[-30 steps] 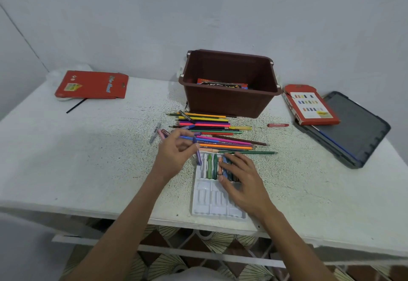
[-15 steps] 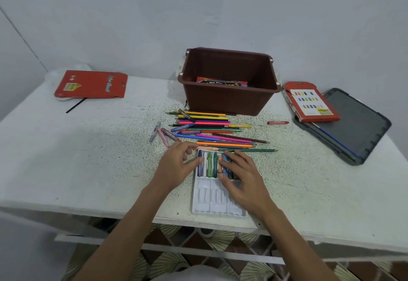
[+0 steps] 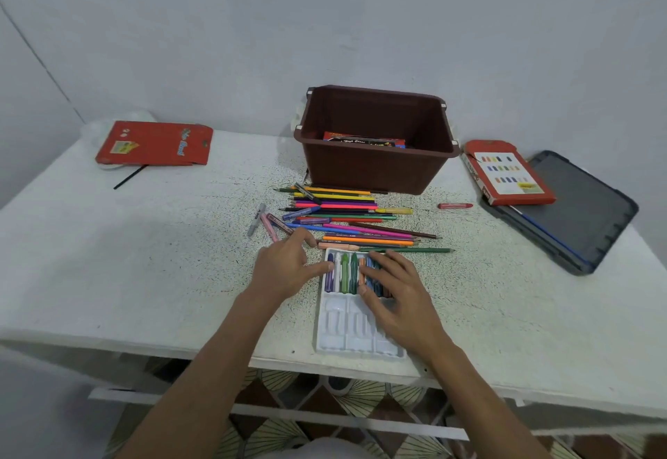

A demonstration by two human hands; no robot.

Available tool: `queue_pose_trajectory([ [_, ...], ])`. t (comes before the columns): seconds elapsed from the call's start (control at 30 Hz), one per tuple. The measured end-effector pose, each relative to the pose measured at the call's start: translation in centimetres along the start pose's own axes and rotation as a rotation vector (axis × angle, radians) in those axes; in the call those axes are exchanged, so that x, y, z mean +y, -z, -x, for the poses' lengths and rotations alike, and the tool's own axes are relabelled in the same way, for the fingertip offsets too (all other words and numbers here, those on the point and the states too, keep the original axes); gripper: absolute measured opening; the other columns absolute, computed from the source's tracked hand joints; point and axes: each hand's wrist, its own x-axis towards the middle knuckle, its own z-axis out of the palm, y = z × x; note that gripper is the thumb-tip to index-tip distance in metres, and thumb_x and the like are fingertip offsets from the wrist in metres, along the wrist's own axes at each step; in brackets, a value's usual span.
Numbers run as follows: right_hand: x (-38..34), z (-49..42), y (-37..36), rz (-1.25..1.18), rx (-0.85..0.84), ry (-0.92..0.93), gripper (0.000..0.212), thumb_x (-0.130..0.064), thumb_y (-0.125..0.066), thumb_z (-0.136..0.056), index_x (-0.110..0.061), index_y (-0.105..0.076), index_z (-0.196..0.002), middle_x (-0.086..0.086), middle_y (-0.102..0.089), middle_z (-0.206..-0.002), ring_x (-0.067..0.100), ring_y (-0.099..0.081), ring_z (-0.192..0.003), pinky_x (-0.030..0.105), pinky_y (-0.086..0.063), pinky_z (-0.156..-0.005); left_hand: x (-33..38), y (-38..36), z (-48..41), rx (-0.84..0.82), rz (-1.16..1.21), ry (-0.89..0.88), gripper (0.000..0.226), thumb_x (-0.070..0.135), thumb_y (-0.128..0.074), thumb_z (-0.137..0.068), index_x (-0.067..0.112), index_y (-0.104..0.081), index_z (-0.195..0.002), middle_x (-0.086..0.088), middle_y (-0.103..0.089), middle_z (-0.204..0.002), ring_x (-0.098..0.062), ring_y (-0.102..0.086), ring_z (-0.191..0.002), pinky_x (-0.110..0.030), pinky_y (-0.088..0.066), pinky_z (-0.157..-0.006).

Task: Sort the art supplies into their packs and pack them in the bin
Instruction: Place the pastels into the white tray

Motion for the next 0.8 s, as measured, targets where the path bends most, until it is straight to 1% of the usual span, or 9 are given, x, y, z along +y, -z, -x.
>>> queue_pose_trajectory([
  [0.13,-0.2,0.0,0.1,0.009,-0.009,-0.006,0.052,-0.057,-0.044,-0.094,-0.027,-0.060,-0.133,-0.013,-0.047,-0.145,0.004,-0.021,-0.143,0.031,-0.024,-0.115,-0.4,-0.1,0.0,-0.025,0.116,-0.023,0.040,0.052,-0.072,-0.080,0.024,-0.055,-0.102,0.007,-0.056,-0.066,-0.010,-0.051,-0.058,-0.027,-0.036,-0.061],
  [0.23,-0.3,0.0,0.3,-0.005,-0.017,-0.016,0.051,-0.054,-0.042,-0.094,-0.027,-0.059,-0.134,-0.013,-0.045,-0.147,0.004,-0.020,-0.143,0.031,-0.023,-0.115,-0.7,-0.4,-0.1,0.025,0.170,-0.078,0.033,0.048,-0.071,-0.083,0.026,-0.060,-0.104,0.006,-0.058,-0.078,-0.009,-0.053,-0.065,-0.026,-0.039,-0.059],
  [0.33,-0.3,0.0,0.7,-0.076,-0.066,-0.047,0.059,-0.045,-0.040,-0.082,-0.028,-0.056,-0.136,-0.016,-0.040,-0.149,0.003,-0.016,-0.144,0.031,-0.020,-0.115,-0.9,-0.9,-0.5,0.167,0.079,-0.177,0.025,0.039,-0.059,-0.094,0.021,-0.065,-0.109,0.007,-0.058,-0.089,-0.001,-0.053,-0.068,-0.021,-0.040,-0.058],
  [0.4,-0.4,0.1,0.9,-0.081,-0.080,-0.047,0.063,-0.044,-0.040,-0.077,-0.029,-0.056,-0.136,-0.018,-0.038,-0.150,0.001,-0.014,-0.145,0.029,-0.018,-0.114,-1.1,-1.1,-1.0,0.210,-0.003,-0.235,0.021,0.028,-0.058,-0.096,0.020,-0.068,-0.113,0.004,-0.057,-0.093,-0.006,-0.055,-0.068,-0.024,-0.046,-0.061],
  [0.47,-0.5,0.1,1.0,-0.072,-0.078,-0.040,0.064,-0.043,-0.040,-0.076,-0.028,-0.056,-0.136,-0.018,-0.037,-0.150,0.001,-0.014,-0.145,0.028,-0.018,-0.113,-1.3,-1.3,-1.5,0.194,-0.077,-0.301,0.023,0.019,-0.063,-0.093,0.020,-0.070,-0.115,0.000,-0.056,-0.094,-0.014,-0.057,-0.076,-0.028,-0.046,-0.065],
  [0.53,-0.5,0.1,0.9,-0.062,-0.077,-0.032,0.062,-0.043,-0.041,-0.078,-0.028,-0.056,-0.136,-0.017,-0.037,-0.150,0.001,-0.014,-0.145,0.028,-0.018,-0.113,-1.4,-1.6,-2.1,0.181,-0.162,-0.360,0.024,0.019,-0.067,-0.090,0.018,-0.071,-0.114,-0.002,-0.057,-0.096,-0.019,-0.058,-0.082,-0.031,-0.046,-0.069],
  [0.63,-0.4,0.1,0.8,-0.057,-0.076,-0.028,0.061,-0.042,-0.041,-0.079,-0.028,-0.056,-0.136,-0.017,-0.037,-0.150,0.001,-0.013,-0.145,0.027,-0.018,-0.113,-1.2,-1.7,-2.6,0.200,-0.248,-0.376,0.021,0.023,-0.069,-0.089,0.019,-0.072,-0.109,-0.001,-0.059,-0.100,-0.020,-0.058,-0.089,-0.038,-0.048,-0.076],
  [0.73,-0.4,0.1,0.8,-0.058,-0.075,-0.021,0.061,-0.042,-0.041,-0.079,-0.028,-0.056,-0.136,-0.018,-0.037,-0.150,0.001,-0.013,-0.145,0.026,-0.017,-0.113,-1.2,-1.7,-2.6,0.267,-0.322,-0.400,0.015,0.025,-0.069,-0.089,0.019,-0.072,-0.102,-0.001,-0.061,-0.099,-0.022,-0.058,-0.092,-0.039,-0.045,-0.080],
  [0.8,-0.4,0.1,0.8,-0.063,-0.074,-0.020,0.060,-0.042,-0.041,-0.079,-0.028,-0.057,-0.135,-0.017,-0.038,-0.150,0.002,-0.014,-0.145,0.027,-0.018,-0.113,-1.3,-1.7,-2.6,0.326,-0.331,-0.390,0.012,0.024,-0.065,-0.091,0.019,-0.068,-0.101,0.002,-0.062,-0.098,-0.021,-0.058,-0.091,-0.037,-0.042,-0.080],
])
